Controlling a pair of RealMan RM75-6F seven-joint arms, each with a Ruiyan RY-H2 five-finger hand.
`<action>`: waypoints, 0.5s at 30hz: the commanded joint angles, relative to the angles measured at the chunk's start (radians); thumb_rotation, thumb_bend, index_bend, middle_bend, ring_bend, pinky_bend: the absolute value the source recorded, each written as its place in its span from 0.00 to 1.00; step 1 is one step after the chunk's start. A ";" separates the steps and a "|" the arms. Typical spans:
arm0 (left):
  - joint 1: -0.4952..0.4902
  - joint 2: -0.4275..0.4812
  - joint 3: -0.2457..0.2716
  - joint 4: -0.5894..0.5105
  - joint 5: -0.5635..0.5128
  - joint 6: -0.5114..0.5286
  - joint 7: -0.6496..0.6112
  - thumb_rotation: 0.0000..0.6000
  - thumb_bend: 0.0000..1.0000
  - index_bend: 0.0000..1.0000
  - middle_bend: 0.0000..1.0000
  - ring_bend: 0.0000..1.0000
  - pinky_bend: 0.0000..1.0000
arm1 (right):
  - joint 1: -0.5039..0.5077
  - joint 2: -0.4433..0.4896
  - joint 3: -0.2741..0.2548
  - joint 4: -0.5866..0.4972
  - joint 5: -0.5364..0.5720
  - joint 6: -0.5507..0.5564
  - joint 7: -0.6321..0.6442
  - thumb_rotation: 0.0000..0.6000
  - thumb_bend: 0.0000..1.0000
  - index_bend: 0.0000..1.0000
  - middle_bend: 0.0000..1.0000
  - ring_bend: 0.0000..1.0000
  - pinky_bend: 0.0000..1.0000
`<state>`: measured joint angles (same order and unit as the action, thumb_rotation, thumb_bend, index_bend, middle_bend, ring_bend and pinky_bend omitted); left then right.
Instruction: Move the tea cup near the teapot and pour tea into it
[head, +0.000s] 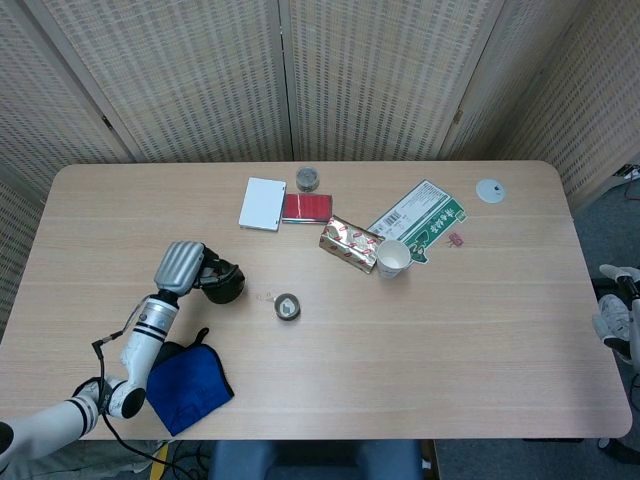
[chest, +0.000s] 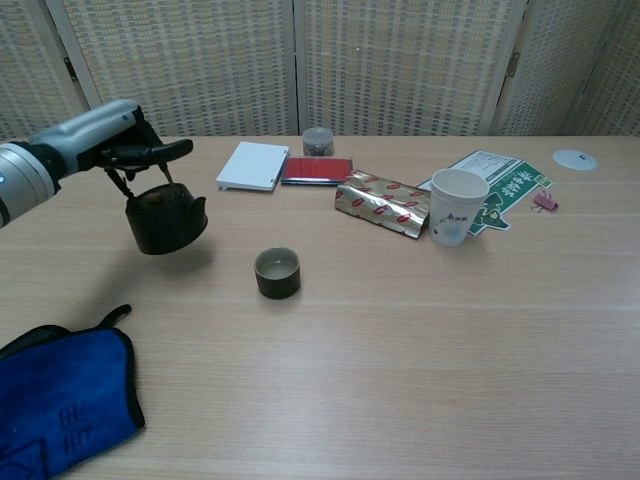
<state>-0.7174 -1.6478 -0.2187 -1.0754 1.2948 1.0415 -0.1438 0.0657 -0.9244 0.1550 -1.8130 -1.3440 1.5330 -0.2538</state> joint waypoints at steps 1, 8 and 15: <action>0.004 -0.005 0.020 0.029 0.025 0.009 0.006 0.24 0.22 1.00 1.00 0.94 0.56 | 0.002 -0.002 0.000 0.001 0.000 -0.003 0.000 1.00 0.23 0.29 0.30 0.20 0.27; 0.008 -0.024 0.054 0.094 0.069 0.020 -0.004 0.08 0.21 1.00 1.00 0.93 0.55 | 0.008 -0.007 0.000 0.007 0.004 -0.013 0.003 1.00 0.23 0.29 0.30 0.20 0.27; 0.008 -0.045 0.073 0.148 0.100 0.030 -0.008 0.01 0.21 1.00 1.00 0.91 0.53 | 0.012 -0.010 0.001 0.013 0.006 -0.016 0.005 1.00 0.23 0.29 0.30 0.20 0.27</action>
<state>-0.7093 -1.6894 -0.1484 -0.9308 1.3914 1.0700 -0.1514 0.0772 -0.9344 0.1556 -1.7998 -1.3377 1.5165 -0.2483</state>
